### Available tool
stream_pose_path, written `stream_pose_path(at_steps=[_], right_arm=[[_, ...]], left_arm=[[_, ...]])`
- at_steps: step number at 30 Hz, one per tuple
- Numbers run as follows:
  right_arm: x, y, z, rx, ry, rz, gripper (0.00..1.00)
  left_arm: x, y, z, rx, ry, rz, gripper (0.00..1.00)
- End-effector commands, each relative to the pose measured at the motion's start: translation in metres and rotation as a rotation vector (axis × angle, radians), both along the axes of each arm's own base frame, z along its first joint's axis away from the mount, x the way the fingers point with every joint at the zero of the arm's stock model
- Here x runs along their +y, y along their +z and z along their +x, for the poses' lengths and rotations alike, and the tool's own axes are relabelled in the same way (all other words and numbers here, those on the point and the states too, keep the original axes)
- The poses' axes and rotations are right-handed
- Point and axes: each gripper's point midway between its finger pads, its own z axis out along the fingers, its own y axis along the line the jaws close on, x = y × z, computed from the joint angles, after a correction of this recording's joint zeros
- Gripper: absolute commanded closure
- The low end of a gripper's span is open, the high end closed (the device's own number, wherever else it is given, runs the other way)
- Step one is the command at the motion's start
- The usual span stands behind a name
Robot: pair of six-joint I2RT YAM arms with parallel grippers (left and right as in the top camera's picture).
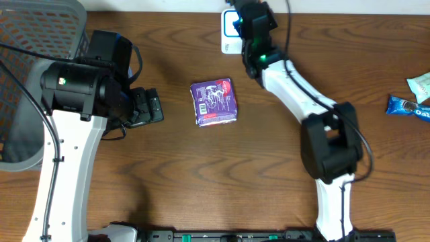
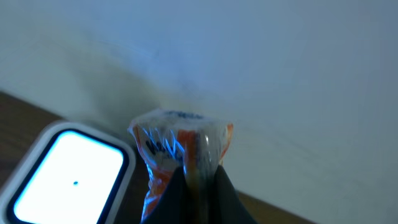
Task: Scan the item barcode
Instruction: 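Raise the orange box up to the scanner with the right gripper, then carry the orange box to the far right and drop it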
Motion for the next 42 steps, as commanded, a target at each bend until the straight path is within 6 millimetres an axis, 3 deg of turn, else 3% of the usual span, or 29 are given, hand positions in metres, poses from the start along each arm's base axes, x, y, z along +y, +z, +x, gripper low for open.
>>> stream_pose_path(at_steps=[1,7,11,14,18,25,28,33,38,42], right_arm=[[0.010,-0.030,0.005,0.010,0.007,-0.101,0.99],[0.038,-0.030,0.008,-0.051,0.096,-0.062,0.99],[0.045,-0.022,0.008,-0.071,0.114,-0.055,0.99],[0.045,-0.017,0.010,-0.080,0.107,-0.052,0.99],[0.017,0.000,0.007,-0.121,-0.067,-0.017,0.99],[-0.077,0.042,-0.009,-0.143,-0.419,-0.036,0.99],[-0.121,0.045,-0.019,-0.054,-0.505,-0.091,0.99],[-0.222,0.025,-0.053,0.118,-0.731,-0.073,0.99],[-0.325,-0.013,-0.106,0.272,-0.996,0.006,0.98],[-0.382,-0.044,-0.146,0.388,-1.130,0.155,0.97]], left_arm=[[0.003,-0.002,0.001,0.006,-0.007,0.016,0.02],[0.003,-0.002,0.001,0.006,-0.008,0.016,0.02],[0.003,-0.002,0.001,0.007,-0.008,0.016,0.02],[0.003,-0.002,0.001,0.006,-0.008,0.016,0.02],[0.003,-0.002,0.001,0.007,-0.007,0.016,0.02],[0.003,-0.002,0.001,0.006,-0.008,0.016,0.02],[0.003,-0.002,0.001,0.006,-0.008,0.016,0.02],[0.003,-0.002,0.001,0.006,-0.008,0.016,0.02],[0.003,-0.002,0.001,0.007,-0.008,0.016,0.02],[0.003,-0.002,0.001,0.007,-0.008,0.016,0.02]])
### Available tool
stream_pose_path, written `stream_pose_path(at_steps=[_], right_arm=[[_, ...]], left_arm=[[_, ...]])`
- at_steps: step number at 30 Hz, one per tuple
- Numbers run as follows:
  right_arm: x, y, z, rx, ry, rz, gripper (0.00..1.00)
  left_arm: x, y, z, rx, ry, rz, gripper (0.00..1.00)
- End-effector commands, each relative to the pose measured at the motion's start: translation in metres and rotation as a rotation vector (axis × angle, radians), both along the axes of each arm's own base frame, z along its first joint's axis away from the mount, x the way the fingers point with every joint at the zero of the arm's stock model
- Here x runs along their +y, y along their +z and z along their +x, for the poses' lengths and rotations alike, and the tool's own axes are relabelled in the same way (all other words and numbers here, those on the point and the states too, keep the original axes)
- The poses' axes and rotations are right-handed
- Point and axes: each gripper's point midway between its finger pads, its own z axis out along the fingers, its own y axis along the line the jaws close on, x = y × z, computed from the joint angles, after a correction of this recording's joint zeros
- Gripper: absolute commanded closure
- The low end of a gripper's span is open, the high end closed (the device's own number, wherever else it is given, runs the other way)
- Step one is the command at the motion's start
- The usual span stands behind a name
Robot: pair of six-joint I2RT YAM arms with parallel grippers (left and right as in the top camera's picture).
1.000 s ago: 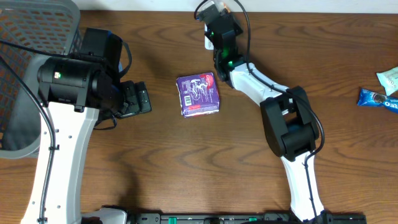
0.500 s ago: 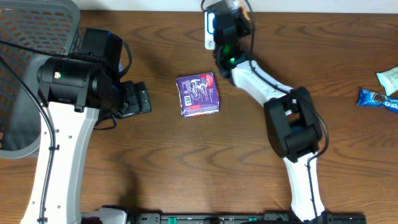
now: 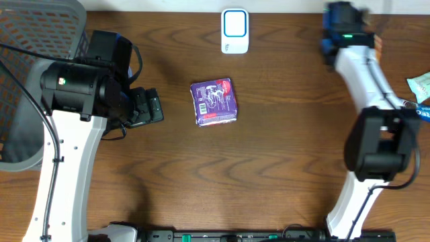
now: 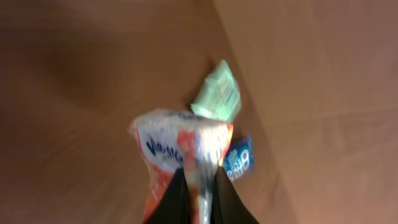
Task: Scan the item barcode
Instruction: 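Carry the orange box to the far right and drop it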
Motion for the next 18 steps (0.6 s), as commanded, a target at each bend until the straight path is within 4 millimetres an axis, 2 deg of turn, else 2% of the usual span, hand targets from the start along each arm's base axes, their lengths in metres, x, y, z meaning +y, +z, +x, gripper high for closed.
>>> stream_pose_path(at_steps=[1,2,4,5,6,9,13,14,18], right_arm=[[-0.041,-0.012,-0.024,-0.146,-0.191,0.161,0.86],[-0.047,-0.019,-0.028,-0.139,-0.199,0.210,0.77],[-0.056,-0.033,-0.034,-0.129,-0.206,0.321,0.70],[-0.059,-0.039,-0.036,-0.130,-0.207,0.368,0.46],[-0.061,-0.044,-0.038,-0.134,-0.206,0.425,0.01],[-0.062,-0.054,-0.038,-0.153,-0.195,0.554,0.01],[-0.044,-0.062,-0.029,-0.173,-0.139,0.706,0.01],[-0.037,-0.063,-0.026,-0.175,-0.121,0.741,0.01],[0.014,-0.067,-0.013,-0.172,-0.006,0.982,0.01]], left_arm=[[0.003,-0.001,0.001,0.006,-0.008,0.016,0.02],[0.003,-0.001,0.001,0.005,-0.008,0.017,0.02],[0.003,-0.001,0.001,0.005,-0.008,0.017,0.02],[0.003,-0.001,0.001,0.005,-0.008,0.017,0.02],[0.003,-0.001,0.001,0.005,-0.008,0.017,0.02],[0.003,-0.001,0.001,0.006,-0.007,0.017,0.02],[0.003,-0.001,0.001,0.005,-0.008,0.017,0.02],[0.003,-0.001,0.001,0.005,-0.008,0.017,0.02],[0.003,-0.001,0.001,0.005,-0.008,0.017,0.02]])
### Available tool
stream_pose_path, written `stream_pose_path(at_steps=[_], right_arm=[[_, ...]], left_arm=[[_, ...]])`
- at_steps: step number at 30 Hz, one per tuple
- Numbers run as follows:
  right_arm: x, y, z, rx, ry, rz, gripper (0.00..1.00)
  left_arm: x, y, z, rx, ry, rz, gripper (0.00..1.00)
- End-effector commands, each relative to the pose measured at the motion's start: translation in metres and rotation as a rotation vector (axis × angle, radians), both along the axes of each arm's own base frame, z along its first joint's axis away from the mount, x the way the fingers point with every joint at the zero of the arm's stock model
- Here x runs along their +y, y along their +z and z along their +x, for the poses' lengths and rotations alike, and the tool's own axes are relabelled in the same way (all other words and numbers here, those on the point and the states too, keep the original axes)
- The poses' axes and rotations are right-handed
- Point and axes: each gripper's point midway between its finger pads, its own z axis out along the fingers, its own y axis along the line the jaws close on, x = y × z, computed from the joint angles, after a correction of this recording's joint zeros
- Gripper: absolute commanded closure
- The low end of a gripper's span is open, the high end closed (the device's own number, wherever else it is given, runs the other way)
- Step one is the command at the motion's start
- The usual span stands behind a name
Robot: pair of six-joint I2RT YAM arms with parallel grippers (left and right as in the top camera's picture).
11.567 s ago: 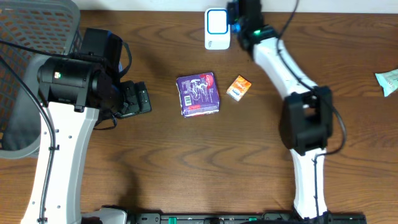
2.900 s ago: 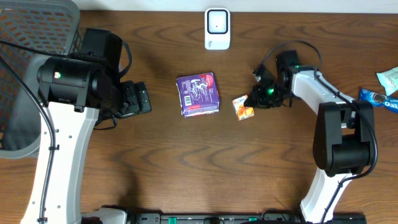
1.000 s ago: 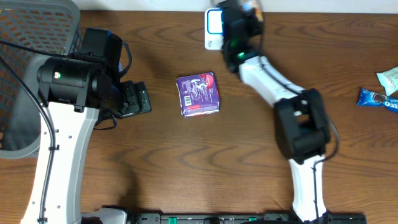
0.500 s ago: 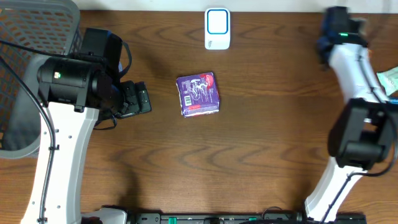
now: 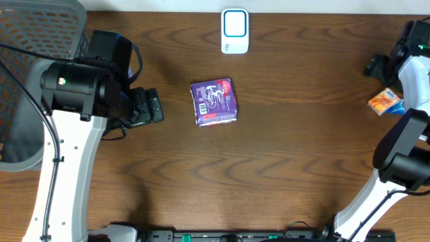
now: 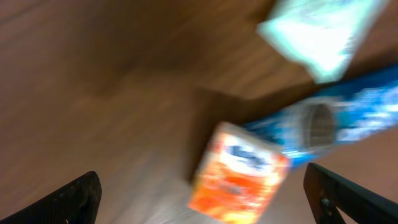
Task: Scan the item barcode
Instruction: 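Carry the orange box to the far right and drop it, then grasp the purple Carefree pack with the right gripper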
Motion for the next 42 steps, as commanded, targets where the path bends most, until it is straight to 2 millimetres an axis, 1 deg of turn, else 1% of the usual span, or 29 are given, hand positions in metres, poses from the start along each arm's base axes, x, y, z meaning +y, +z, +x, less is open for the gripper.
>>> stream_pose_path(at_steps=[1,3,4,7,9,11,12,13,15,18,22,24,26,29,31,32,36,38,39,41,42], right_arm=[[0.068,0.004,0.020,-0.102,0.139,0.309,0.01],[0.101,0.008,0.023,-0.125,0.205,0.447,0.01],[0.124,0.012,0.023,-0.135,0.251,0.539,0.01],[0.169,0.020,0.022,-0.136,0.380,0.657,0.01],[0.196,0.022,0.018,-0.116,0.462,0.690,0.01],[0.220,0.020,0.012,-0.081,0.528,0.692,0.01],[0.235,0.019,0.009,-0.063,0.574,0.691,0.01],[0.262,0.018,0.005,-0.038,0.657,0.686,0.01],[0.292,0.016,0.001,-0.016,0.732,0.667,0.01],[0.331,0.008,0.001,0.003,0.821,0.607,0.01],[0.376,-0.004,-0.004,0.033,0.844,0.606,0.01],[0.396,-0.013,-0.012,0.067,0.834,0.628,0.01],[0.411,-0.019,-0.021,0.102,0.835,0.649,0.01],[0.439,-0.027,-0.037,0.142,0.883,0.712,0.03],[0.448,-0.031,-0.042,0.157,0.902,0.714,0.11],[0.452,-0.034,-0.044,0.165,0.916,0.708,0.13],[0.458,-0.053,-0.046,0.190,0.917,0.690,0.31],[0.458,-0.065,-0.047,0.215,0.883,0.699,0.46],[0.457,-0.071,-0.048,0.231,0.863,0.704,0.57],[0.453,-0.082,-0.050,0.259,0.842,0.708,0.78],[0.451,-0.086,-0.052,0.271,0.844,0.701,0.96]], left_arm=[[0.003,-0.002,0.001,0.006,-0.008,0.017,0.02],[0.003,-0.002,0.001,0.006,-0.008,0.016,0.02],[0.003,-0.001,0.001,0.006,-0.008,0.017,0.02],[0.003,-0.002,0.001,0.006,-0.008,0.017,0.02],[0.003,-0.002,0.001,0.006,-0.008,0.016,0.02],[0.003,-0.001,0.001,0.006,-0.008,0.016,0.02],[0.003,-0.001,0.001,0.006,-0.008,0.017,0.02],[0.003,-0.001,0.001,0.006,-0.008,0.017,0.02],[0.003,-0.002,0.001,0.006,-0.008,0.017,0.02],[0.003,-0.001,0.001,0.006,-0.007,0.017,0.02],[0.003,-0.002,0.001,0.006,-0.008,0.017,0.02],[0.003,-0.001,0.001,0.006,-0.008,0.017,0.02],[0.003,-0.001,0.001,0.006,-0.008,0.017,0.02],[0.003,-0.002,0.001,0.006,-0.008,0.016,0.02],[0.003,-0.001,0.001,0.006,-0.008,0.017,0.02],[0.003,-0.001,0.001,0.006,-0.008,0.017,0.02],[0.003,-0.002,0.001,0.006,-0.007,0.017,0.02],[0.003,-0.001,0.001,0.006,-0.008,0.017,0.02],[0.003,-0.001,0.001,0.006,-0.008,0.017,0.02],[0.003,-0.001,0.001,0.006,-0.008,0.017,0.02],[0.003,-0.002,0.001,0.006,-0.008,0.017,0.02]])
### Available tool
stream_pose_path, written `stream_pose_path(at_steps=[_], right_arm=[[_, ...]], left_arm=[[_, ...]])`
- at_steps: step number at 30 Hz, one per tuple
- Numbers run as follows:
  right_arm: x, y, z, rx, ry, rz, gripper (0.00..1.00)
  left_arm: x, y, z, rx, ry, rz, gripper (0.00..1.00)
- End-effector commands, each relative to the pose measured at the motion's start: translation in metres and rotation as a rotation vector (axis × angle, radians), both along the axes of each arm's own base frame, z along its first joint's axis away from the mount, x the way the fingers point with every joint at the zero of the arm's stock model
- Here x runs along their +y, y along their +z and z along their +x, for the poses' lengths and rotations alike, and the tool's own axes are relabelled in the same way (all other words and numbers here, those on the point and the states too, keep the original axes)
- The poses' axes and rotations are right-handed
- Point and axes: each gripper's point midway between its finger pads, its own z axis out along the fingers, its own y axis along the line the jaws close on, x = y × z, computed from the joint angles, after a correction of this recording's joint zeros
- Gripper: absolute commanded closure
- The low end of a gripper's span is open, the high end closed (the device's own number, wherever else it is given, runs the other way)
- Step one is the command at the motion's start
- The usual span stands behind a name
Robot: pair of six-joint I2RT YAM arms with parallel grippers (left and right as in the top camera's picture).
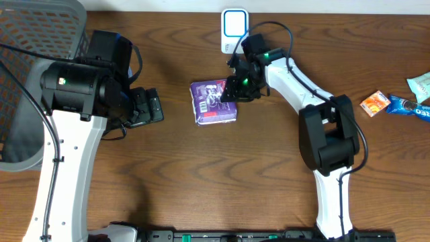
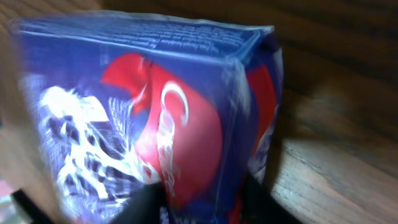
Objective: Scan the item barcode
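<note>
A purple snack pack [image 1: 213,101] lies flat mid-table with its barcode label facing up. My right gripper [image 1: 232,90] is at its right edge. In the right wrist view the pack [image 2: 155,112] fills the frame, showing a red logo. Both dark fingers [image 2: 146,205] press against its edge, and the gripper [image 2: 202,202] is shut on it. The white scanner [image 1: 234,30] with its lit blue screen stands at the back edge, just behind that gripper. My left gripper [image 1: 146,107] hangs left of the pack, apart from it; its jaws cannot be made out.
A grey mesh basket [image 1: 40,40] sits at the back left under the left arm. At the far right lie an orange packet [image 1: 371,103], a blue Oreo pack [image 1: 408,105] and a pale green packet [image 1: 420,84].
My right gripper was open at the far right over the orange packet lying by the Oreo pack. Now it is mid-table, shut on the purple pack's right edge. The left arm has not moved.
My right gripper first held the orange packet up by the scanner. It then held it over the right side, near the green and Oreo packs. Then it was open with the packet lying on the table. Now it grips the purple pack.
</note>
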Motion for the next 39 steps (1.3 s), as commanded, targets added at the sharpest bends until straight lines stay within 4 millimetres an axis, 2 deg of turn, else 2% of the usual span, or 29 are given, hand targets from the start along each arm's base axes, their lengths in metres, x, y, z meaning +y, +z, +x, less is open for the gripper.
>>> stream_pose_path(at_steps=[1,4,6,10,14,15,19,21,23,25,28,32,35,39], right_arm=[[-0.011,-0.029,-0.007,0.071,-0.022,-0.057,0.99],[-0.026,-0.032,-0.008,0.060,-0.036,-0.151,0.99],[-0.043,-0.021,-0.004,0.016,-0.053,-0.243,0.99],[-0.078,0.023,0.011,-0.135,-0.125,-0.423,0.99],[-0.133,0.076,0.023,-0.308,-0.302,-0.711,0.99],[-0.149,0.098,0.023,-0.375,-0.346,-0.814,0.99],[-0.179,0.128,0.022,-0.490,-0.391,-1.045,0.99],[-0.197,0.139,0.023,-0.542,-0.427,-1.187,0.99],[-0.207,0.142,0.026,-0.572,-0.429,-1.288,0.99],[-0.211,0.136,0.029,-0.575,-0.414,-1.346,0.99],[-0.212,0.115,0.031,-0.550,-0.367,-1.407,0.97],[-0.205,0.090,0.031,-0.526,-0.305,-1.449,0.92],[-0.183,0.076,0.028,-0.531,-0.254,-1.424,0.89],[-0.133,0.060,0.017,-0.540,-0.183,-1.295,0.88]], left_arm=[[0.003,-0.002,0.001,0.007,-0.008,0.017,0.02],[0.003,-0.002,0.001,0.006,-0.008,0.016,0.02],[0.003,-0.002,0.001,0.006,-0.008,0.017,0.02],[0.003,-0.002,0.001,0.007,-0.008,0.017,0.02],[0.003,-0.002,0.001,0.006,-0.008,0.017,0.02],[0.003,-0.002,0.001,0.006,-0.008,0.017,0.02],[0.003,-0.002,0.001,0.006,-0.008,0.017,0.02],[0.003,-0.002,0.001,0.007,-0.008,0.017,0.02],[0.003,-0.002,0.001,0.006,-0.008,0.017,0.02],[0.003,-0.002,0.001,0.006,-0.008,0.017,0.02],[0.003,-0.002,0.001,0.006,-0.008,0.017,0.02],[0.003,-0.002,0.001,0.006,-0.008,0.017,0.02],[0.003,-0.002,0.001,0.007,-0.008,0.017,0.02],[0.003,-0.002,0.001,0.007,-0.008,0.016,0.02]])
